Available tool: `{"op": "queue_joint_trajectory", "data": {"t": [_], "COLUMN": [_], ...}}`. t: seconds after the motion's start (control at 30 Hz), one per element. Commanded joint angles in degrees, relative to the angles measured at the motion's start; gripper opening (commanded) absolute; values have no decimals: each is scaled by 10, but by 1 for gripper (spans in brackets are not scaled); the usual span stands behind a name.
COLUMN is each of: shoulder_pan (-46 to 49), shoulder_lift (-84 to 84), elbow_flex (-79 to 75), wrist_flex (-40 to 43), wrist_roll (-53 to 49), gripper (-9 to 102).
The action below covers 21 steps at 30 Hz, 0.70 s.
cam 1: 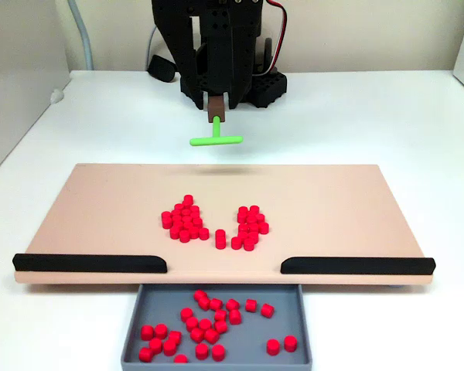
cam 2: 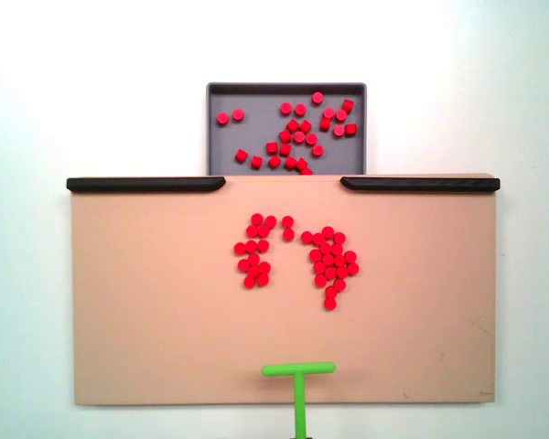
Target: Push granules from left to the grey container
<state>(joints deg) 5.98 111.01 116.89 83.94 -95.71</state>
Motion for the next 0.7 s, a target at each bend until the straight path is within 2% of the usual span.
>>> {"op": "queue_joint_trajectory", "data": {"t": [0.0,0.67], "shoulder_pan": [2,-2], "shoulder_lift": [-1,0], "elbow_flex": [-12,-12], "wrist_flex": [4,4], "wrist_roll": [-3,14], "gripper": [0,0]}}
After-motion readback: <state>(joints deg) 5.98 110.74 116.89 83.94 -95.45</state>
